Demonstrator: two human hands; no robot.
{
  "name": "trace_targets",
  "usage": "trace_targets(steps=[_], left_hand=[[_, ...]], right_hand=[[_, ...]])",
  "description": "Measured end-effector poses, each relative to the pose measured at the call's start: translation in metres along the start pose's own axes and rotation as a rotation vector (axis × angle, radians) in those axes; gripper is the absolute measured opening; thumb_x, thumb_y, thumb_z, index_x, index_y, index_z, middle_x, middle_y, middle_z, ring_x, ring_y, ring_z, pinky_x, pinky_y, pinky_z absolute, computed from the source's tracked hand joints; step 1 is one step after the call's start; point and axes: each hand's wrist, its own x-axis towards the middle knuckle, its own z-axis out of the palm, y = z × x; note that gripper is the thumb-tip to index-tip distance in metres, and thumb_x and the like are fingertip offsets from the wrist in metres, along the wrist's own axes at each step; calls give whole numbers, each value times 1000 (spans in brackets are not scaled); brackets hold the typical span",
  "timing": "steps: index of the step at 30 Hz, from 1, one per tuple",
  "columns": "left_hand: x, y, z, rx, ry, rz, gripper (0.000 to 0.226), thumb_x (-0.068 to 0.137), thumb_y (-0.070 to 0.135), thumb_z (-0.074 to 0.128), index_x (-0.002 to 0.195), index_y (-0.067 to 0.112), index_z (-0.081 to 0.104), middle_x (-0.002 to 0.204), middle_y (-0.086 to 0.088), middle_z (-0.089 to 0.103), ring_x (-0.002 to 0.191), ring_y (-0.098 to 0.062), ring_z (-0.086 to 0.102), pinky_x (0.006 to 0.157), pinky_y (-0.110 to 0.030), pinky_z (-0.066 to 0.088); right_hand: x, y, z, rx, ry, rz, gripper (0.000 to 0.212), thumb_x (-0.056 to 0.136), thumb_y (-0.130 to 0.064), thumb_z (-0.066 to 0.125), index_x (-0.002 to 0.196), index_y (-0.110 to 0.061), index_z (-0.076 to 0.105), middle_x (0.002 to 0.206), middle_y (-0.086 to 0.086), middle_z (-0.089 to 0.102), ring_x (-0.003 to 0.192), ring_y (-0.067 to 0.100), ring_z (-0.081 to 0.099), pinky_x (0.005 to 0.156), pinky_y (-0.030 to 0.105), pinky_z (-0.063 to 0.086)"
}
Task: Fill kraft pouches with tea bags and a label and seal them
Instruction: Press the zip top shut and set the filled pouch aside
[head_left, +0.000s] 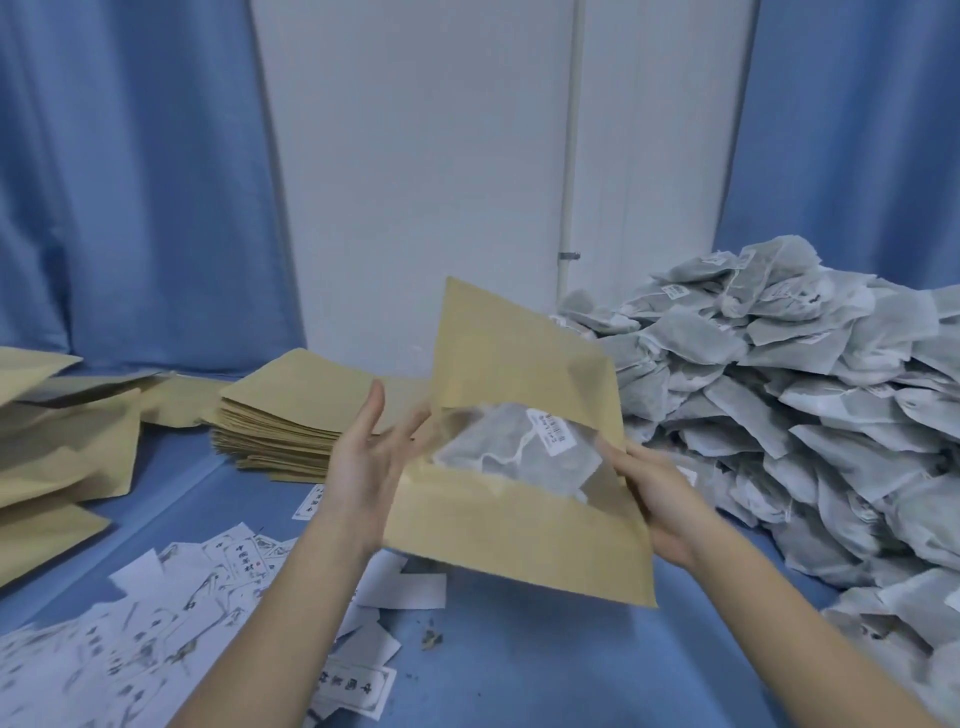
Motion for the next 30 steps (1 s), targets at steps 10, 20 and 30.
trace_targets(steps=[10,20,30], left_hand=[[-45,10,-66,-282,156,228,42,85,45,50,108,14,67,112,-8,66,101,-26,64,92,-39,45],[-63,127,-130,-184,450,474,32,101,41,36,98,18,56,76,-2,72,67,-19,71,54,-28,55],[-7,84,-139,-228,508,186,66,98,33,46,152,20,10,113,-16,60,95,-44,63,72,-49,50]], right_hand=[[41,31,167,359,6,43,20,94,-8,47,106,4,59,87,15,66,62,18,67,53,24,55],[130,19,429,-13,-307,248,67,91,-60,37,140,-14,31,116,9,50,107,32,56,91,39,49],[187,95,323,-1026,8,-289,49,93,-34,46,134,-7,42,136,12,47,124,29,44,102,33,34]])
